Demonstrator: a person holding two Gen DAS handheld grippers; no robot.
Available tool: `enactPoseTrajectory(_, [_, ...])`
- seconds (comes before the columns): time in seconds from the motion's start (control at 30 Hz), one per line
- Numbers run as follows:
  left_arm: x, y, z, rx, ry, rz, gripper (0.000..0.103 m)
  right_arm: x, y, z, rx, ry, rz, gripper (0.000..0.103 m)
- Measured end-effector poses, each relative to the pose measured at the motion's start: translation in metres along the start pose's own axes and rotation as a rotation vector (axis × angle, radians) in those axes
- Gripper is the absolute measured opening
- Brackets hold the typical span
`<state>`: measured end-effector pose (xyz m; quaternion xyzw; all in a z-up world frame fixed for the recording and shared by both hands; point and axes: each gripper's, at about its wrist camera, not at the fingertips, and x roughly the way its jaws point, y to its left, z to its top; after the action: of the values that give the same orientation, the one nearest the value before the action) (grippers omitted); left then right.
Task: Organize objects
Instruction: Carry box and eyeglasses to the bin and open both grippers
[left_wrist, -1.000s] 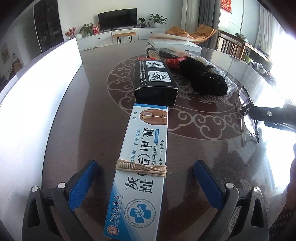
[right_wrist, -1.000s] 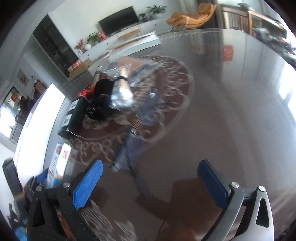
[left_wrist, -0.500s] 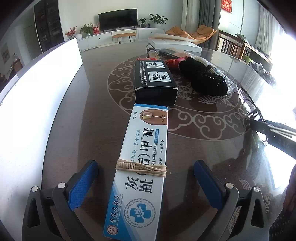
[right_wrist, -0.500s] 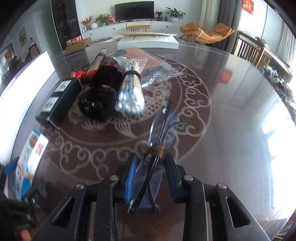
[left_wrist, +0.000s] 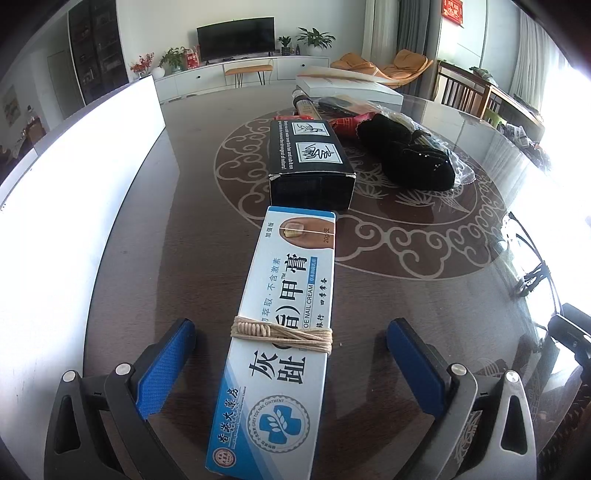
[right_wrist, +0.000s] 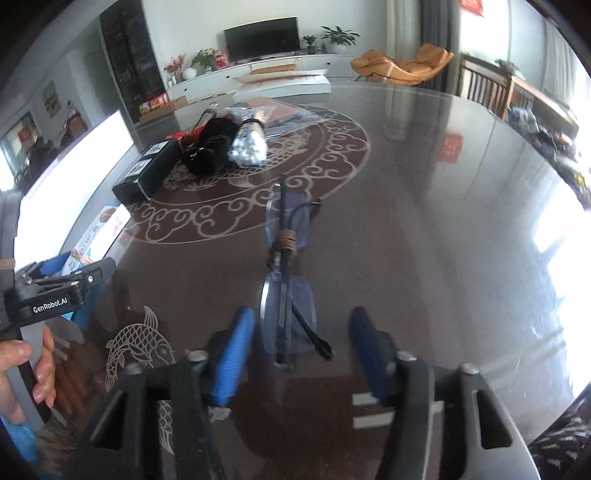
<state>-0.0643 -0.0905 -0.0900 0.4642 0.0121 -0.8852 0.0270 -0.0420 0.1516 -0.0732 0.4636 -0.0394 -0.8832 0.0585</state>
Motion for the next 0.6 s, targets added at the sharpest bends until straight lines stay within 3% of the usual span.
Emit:
enactPoseTrajectory(0.2, [-0.001, 0.000, 0.000, 0.006, 0.010, -0.004, 0.103, -0.004, -0.009, -0.002, 0.043, -0.010, 0.037, 0.072])
enactPoseTrajectory(0.3, [0.000, 0.001, 0.003, 0.070, 0.094, -0.043, 0.103, -0.001, -0.002, 0.001, 0.018, 0.013, 0.024, 0.077])
enactPoseTrajectory(0.4, [0.002, 0.008, 0.009, 0.091, 0.175, -0.045, 0.103, 0.006, 0.006, 0.011, 0.002, 0.050, 0.067, 0.077])
enactPoseTrajectory(0.5, [0.005, 0.016, 0.014, 0.075, 0.193, -0.028, 0.103, 0.018, 0.022, 0.029, -0.056, 0.084, 0.046, 0.077])
enactPoseTrajectory(0.57, [0.002, 0.019, 0.017, 0.070, 0.168, -0.039, 0.078, 0.032, 0.028, 0.043, -0.073, 0.132, 0.048, 0.072])
enactPoseTrajectory(0.6, [-0.003, 0.018, 0.017, 0.076, 0.143, -0.050, 0.051, 0.035, 0.029, 0.046, -0.079, 0.141, 0.043, 0.064])
